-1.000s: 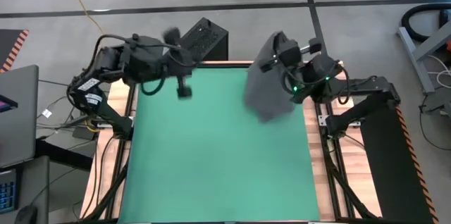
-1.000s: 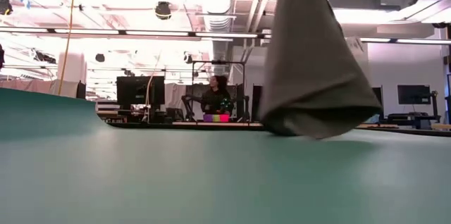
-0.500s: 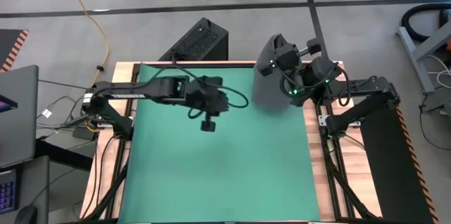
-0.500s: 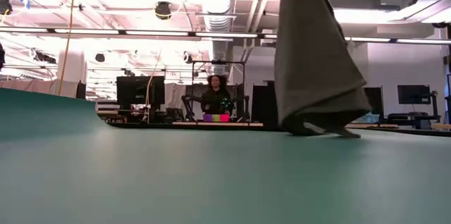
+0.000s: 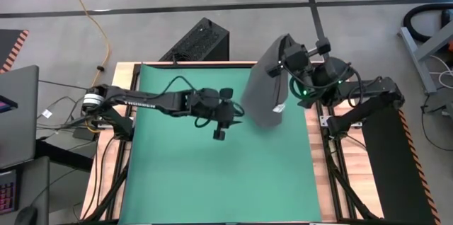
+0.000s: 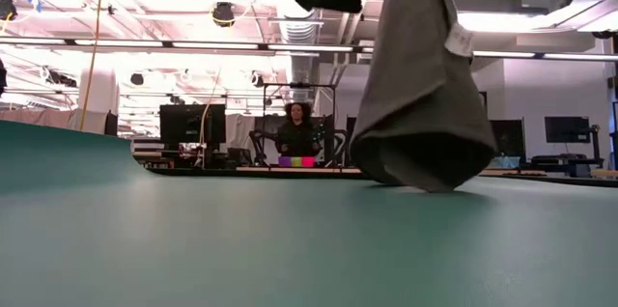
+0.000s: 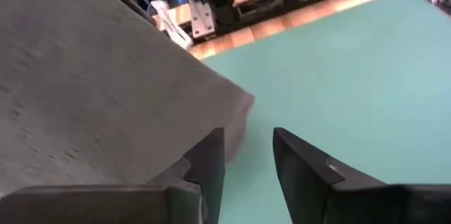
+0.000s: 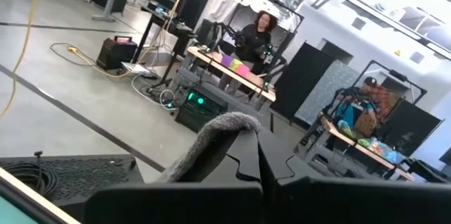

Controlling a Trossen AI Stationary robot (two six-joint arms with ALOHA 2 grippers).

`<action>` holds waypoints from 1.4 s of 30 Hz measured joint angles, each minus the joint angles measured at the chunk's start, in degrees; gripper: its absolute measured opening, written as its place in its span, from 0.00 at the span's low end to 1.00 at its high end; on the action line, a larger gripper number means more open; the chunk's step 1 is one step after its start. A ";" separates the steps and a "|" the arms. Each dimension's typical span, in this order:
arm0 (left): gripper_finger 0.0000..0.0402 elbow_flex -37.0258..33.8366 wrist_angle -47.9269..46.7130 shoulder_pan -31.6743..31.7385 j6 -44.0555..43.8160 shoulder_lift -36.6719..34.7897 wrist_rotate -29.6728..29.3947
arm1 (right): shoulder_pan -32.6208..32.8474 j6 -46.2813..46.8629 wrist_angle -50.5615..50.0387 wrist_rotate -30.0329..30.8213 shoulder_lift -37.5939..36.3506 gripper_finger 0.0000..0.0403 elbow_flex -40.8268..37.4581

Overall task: Roll towel
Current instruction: Roll the gray towel

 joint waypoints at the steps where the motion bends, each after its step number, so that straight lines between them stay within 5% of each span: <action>1: 0.31 -1.62 2.63 -0.43 -0.29 0.00 -0.31 | 0.00 -0.06 0.02 0.00 -0.02 0.00 0.00; 6: 0.33 -9.46 15.61 -4.40 -2.68 1.51 -9.77 | -0.39 -0.07 0.31 0.01 -0.39 0.00 0.00; 11: 0.33 -11.78 28.14 -7.90 5.95 6.97 -24.09 | -0.86 3.80 0.98 -1.48 -0.39 0.00 0.00; 14: 0.33 -11.73 32.02 -9.04 8.19 11.84 -27.89 | -1.46 5.87 1.21 -3.06 -0.22 0.00 0.35; 32: 0.32 2.82 39.63 -7.55 15.30 30.88 -44.40 | -1.38 4.05 1.64 -4.48 -0.17 0.00 0.52; 37: 0.32 3.21 40.67 -4.20 10.71 30.88 -43.05 | -1.42 4.00 1.66 -4.51 -0.28 0.00 0.52; 42: 0.32 3.23 40.95 -2.46 10.53 30.88 -34.23 | -1.38 3.35 1.65 -5.11 -0.28 0.00 0.52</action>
